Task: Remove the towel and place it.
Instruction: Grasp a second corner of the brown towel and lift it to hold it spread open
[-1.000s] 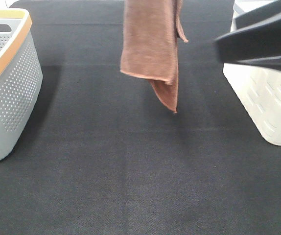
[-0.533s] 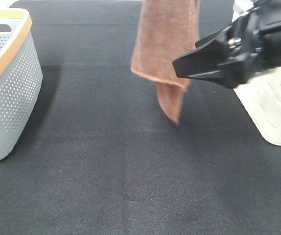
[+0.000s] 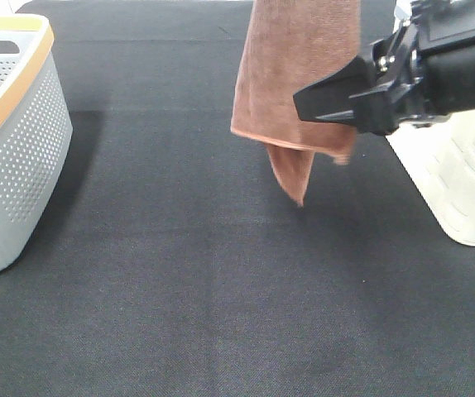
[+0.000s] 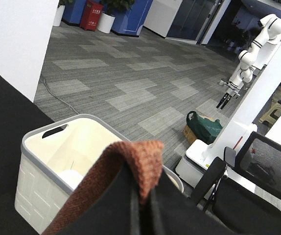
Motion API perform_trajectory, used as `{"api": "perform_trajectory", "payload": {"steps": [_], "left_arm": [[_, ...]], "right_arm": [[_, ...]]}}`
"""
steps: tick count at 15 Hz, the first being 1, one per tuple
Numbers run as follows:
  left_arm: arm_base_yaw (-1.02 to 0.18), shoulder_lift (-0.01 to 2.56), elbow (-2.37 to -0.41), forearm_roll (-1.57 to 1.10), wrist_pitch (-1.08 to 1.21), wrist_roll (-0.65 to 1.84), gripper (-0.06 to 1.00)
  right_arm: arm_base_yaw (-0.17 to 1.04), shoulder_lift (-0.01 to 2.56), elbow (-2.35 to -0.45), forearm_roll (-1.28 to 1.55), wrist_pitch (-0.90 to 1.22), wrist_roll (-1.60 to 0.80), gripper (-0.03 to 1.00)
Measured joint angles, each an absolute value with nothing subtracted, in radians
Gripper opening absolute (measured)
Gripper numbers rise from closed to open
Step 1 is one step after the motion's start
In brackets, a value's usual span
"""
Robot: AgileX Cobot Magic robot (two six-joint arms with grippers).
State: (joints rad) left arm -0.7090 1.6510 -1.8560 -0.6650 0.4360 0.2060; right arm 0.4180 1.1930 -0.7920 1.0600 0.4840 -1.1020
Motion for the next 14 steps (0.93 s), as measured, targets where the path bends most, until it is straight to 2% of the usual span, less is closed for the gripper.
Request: {"api": "perform_trajectory", "payload": {"steps": [2,3,7,10,12,13,14], "left_arm": [[-0.709,1.651,-1.856,-0.664,0.431,0.206,0.0],[-0.709,1.651,-1.856,-0.653,0.428,0.206,0.0],[-0.709,1.651,-1.856,-0.588,0.428,0.206,0.0],[-0.665,1.651,-1.856,-0.451,0.536,0.128,0.0],[-0.568,1.651,-1.856,-0.354,0.706,0.023,0.0],[-0.568,1.651,-1.856,-0.354,0.706,0.023,0.0],[-0.532,1.651,-1.856,-0.332,0.788,0.006,0.0]], "right_arm": [[0.418,1.209,-0.792,1.066,0.506,-1.102,0.15],[0.418,1.214,-0.792,1.07,0.516,-1.102,0.01],[0.418,1.217,-0.792,1.064,0.517,-1.064,0.0],[0.418,1.207,-0.809,0.85,0.57,-0.811,0.0],[0.418,1.204,-0.888,0.566,0.714,-0.526,0.0],[0.418,1.204,-0.888,0.566,0.714,-0.526,0.0],[0.418,1.204,-0.933,0.454,0.765,-0.415,0.0]]}}
